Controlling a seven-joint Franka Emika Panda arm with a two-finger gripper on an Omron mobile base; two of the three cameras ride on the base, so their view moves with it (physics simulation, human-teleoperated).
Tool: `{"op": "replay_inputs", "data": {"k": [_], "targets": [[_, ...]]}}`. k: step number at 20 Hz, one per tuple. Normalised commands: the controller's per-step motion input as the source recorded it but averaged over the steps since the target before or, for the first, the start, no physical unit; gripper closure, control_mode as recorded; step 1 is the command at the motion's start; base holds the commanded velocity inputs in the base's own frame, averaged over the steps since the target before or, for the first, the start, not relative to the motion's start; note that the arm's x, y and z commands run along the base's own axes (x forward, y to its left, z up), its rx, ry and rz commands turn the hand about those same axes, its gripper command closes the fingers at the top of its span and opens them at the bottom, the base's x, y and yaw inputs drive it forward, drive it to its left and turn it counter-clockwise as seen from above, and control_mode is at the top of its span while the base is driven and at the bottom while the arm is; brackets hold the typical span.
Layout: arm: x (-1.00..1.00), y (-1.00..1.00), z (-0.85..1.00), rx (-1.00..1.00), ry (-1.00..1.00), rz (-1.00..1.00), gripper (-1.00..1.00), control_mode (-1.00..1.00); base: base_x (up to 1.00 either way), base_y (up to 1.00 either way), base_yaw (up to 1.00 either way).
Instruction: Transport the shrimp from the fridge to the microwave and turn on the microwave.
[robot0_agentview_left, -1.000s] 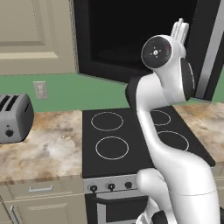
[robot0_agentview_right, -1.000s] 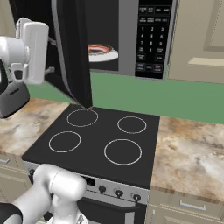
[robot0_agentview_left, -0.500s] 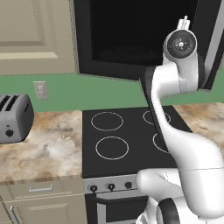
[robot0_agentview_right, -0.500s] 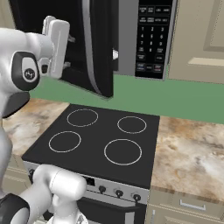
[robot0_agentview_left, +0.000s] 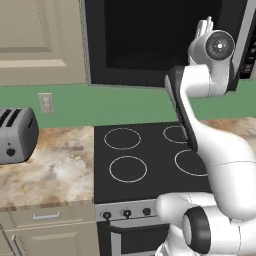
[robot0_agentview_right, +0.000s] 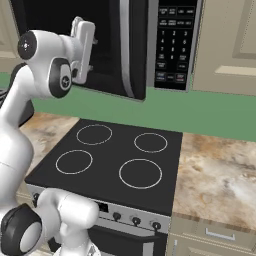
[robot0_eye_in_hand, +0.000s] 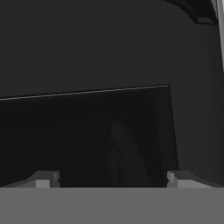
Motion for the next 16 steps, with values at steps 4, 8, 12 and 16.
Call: {"op": "replay_inputs", "data": {"k": [4,8,12,16], "targets": [[0.49,0.0,0.0,0.0,0.0,0.11,-1.0,-1.0,0.0,0.0,0.0],[0.35,0.0,0.0,0.0,0.0,0.07,-1.0,-1.0,0.0,0.0,0.0],[0.3,0.0,0.0,-0.01,0.01,0.03,-1.0,-1.0,0.0,0.0,0.0],[0.41,0.0,0.0,-0.01,0.01,0.01,-1.0,-1.0,0.0,0.0,0.0]]}}
